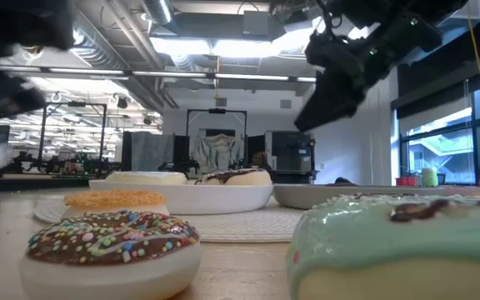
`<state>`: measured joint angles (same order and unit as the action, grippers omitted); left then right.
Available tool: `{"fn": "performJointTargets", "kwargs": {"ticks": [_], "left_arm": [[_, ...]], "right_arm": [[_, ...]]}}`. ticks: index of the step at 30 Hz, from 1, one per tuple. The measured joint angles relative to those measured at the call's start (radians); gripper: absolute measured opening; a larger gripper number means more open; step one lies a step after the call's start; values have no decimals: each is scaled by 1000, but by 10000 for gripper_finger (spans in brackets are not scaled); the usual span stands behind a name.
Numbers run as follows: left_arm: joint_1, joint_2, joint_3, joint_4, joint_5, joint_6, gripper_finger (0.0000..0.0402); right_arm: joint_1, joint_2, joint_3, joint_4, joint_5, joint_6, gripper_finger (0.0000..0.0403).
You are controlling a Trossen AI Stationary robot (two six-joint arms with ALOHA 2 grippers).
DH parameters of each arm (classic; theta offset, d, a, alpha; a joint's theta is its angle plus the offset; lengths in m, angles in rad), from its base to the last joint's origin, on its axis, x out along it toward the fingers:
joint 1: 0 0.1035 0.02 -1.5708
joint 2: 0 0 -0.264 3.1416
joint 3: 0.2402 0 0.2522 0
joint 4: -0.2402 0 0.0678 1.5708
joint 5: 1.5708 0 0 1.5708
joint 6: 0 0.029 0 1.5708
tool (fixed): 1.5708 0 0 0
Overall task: Pick & Place donuts
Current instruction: Put the small purple donut on the gray plate
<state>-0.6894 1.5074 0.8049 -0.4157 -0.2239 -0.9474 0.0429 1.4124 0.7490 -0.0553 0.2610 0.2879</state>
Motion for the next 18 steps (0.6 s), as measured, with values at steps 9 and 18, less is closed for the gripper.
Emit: {"fn": "performJointTargets", "kwargs": {"ticks": [9, 18], "left_arm": [[109, -65, 0, 290, -419, 321, 19], [261, 4, 0, 629, -829, 639, 23]], "right_arm": [[13, 0, 0, 182, -51, -177, 156], [94, 0, 0, 381, -24, -348, 156]]}}
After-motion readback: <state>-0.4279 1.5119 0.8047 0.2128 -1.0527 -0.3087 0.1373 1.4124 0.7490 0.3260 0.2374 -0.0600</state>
